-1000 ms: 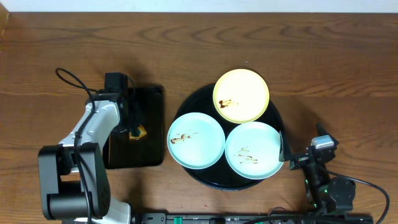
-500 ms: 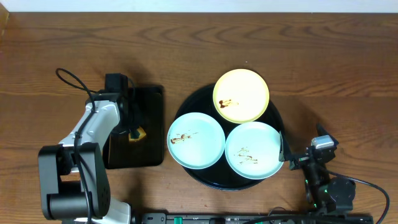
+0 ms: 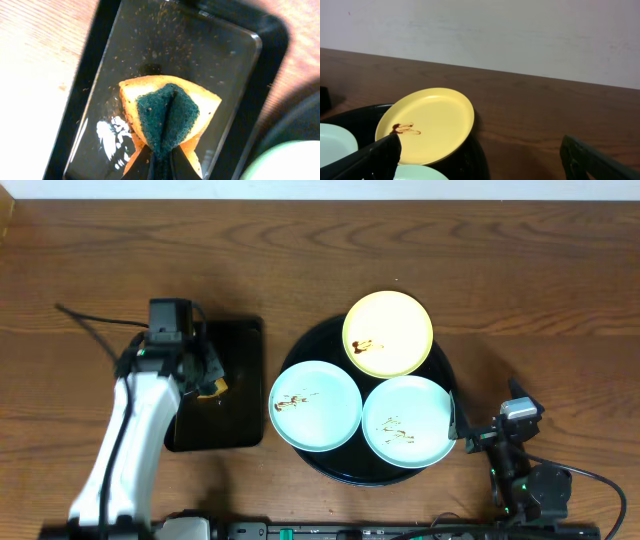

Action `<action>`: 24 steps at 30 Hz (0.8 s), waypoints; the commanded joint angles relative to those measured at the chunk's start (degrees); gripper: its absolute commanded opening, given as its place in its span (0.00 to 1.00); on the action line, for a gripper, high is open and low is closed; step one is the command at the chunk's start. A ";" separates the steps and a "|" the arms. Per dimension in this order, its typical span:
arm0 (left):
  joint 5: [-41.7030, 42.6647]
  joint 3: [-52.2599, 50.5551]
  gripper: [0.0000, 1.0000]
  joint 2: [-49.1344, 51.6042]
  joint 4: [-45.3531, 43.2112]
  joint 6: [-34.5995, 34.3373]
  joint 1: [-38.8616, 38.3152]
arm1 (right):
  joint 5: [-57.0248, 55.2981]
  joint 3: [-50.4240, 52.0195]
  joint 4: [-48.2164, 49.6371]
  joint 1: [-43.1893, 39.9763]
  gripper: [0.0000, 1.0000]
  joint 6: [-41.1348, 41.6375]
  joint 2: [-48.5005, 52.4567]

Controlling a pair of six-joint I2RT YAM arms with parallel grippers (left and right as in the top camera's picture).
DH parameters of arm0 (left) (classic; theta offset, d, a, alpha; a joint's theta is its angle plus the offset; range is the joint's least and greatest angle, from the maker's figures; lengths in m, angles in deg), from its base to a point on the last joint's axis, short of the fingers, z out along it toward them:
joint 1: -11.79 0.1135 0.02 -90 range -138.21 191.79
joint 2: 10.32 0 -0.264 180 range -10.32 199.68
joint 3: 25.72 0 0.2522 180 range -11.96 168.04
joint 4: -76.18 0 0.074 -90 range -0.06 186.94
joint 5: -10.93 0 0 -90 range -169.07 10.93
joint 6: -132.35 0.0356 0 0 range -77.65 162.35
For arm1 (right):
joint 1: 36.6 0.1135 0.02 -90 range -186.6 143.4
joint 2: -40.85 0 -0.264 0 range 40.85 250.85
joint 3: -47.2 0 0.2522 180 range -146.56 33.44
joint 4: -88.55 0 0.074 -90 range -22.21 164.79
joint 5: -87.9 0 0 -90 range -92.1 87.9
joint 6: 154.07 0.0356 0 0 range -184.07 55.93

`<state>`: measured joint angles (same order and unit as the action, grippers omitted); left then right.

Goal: Clean dirty plates on tray and stack at the side
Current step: 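Close the left gripper on the green-and-yellow sponge and lift it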

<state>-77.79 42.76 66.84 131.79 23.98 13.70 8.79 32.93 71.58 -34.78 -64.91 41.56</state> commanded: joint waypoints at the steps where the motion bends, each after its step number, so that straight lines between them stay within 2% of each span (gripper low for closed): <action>1: -0.48 1.11 0.07 -2.58 1.92 -1.03 -0.11 | 0.11 0.20 -0.15 0.09 0.99 -0.07 -0.33; 6: -0.46 0.83 0.07 2.12 2.45 -1.03 -0.11 | 0.11 0.20 -0.15 0.09 0.99 -0.07 -0.33; 16: -0.26 0.85 0.07 19.21 -2.47 -0.76 -0.48 | 0.11 0.20 -0.17 0.09 0.99 -0.07 -0.33; 24: -0.26 0.98 0.07 15.39 -1.79 -0.81 -1.14 | 0.11 0.20 -0.15 0.09 0.99 -0.07 -0.33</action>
<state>-77.81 42.85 85.51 129.34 23.68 12.83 8.82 32.93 71.58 -34.78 -64.91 41.58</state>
